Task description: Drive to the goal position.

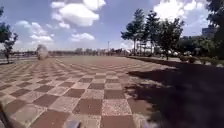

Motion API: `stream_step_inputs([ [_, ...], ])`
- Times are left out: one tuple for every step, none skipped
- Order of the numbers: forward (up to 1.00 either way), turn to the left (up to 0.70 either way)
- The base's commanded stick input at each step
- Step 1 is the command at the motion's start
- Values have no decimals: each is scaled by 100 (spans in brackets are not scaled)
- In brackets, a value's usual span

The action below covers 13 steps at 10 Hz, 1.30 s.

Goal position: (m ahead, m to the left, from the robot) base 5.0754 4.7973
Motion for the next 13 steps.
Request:
stream_step_inputs([
  [85, 0],
  [85, 0],
  [85, 0],
  [85, 0],
  [85, 0],
  [85, 0],
  [85, 0],
  [85, 0],
  [85, 0],
  [85, 0],
  [85, 0],
  [85, 0],
  [85, 0],
])
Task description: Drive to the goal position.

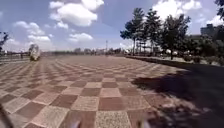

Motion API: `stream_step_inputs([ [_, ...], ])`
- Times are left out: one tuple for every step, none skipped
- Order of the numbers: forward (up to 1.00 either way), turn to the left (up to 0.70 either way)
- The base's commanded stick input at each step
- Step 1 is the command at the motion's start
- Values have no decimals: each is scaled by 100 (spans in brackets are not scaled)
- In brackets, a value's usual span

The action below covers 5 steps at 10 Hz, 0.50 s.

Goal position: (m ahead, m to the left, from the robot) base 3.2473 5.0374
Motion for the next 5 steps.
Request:
stream_step_inputs([
  [85, 0],
  [85, 0],
  [85, 0],
  [85, 0],
  [85, 0],
])
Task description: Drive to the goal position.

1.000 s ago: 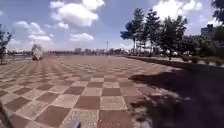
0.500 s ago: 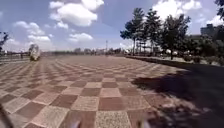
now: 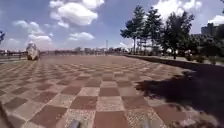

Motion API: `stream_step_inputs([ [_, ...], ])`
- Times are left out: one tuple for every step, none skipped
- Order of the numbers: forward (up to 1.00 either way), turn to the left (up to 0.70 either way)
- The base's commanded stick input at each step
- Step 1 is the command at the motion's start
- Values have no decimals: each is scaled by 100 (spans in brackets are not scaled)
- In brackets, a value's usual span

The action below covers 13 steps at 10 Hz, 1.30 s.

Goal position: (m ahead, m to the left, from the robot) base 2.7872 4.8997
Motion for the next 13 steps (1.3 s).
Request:
stream_step_inputs([
  [85, 0],
  [85, 0],
  [85, 0],
  [85, 0],
  [85, 0],
  [85, 0],
  [85, 0],
  [85, 0],
  [85, 0],
  [85, 0],
  [85, 0],
  [85, 0],
  [85, 0],
])
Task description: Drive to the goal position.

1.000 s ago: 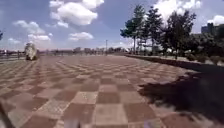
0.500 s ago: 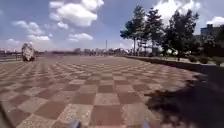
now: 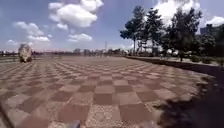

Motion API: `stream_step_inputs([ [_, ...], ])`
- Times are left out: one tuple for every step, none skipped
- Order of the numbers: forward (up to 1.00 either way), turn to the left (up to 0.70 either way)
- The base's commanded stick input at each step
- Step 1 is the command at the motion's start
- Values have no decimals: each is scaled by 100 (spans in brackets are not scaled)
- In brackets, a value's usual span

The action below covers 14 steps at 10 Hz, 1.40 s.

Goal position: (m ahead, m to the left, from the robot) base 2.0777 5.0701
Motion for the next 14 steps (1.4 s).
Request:
stream_step_inputs([
  [85, 0],
  [85, 0],
  [85, 0],
  [85, 0],
  [85, 0],
  [85, 0],
  [85, 0],
  [85, 0],
  [85, 0],
  [85, 0],
  [85, 0],
  [85, 10],
  [85, 27],
  [85, 27],
])
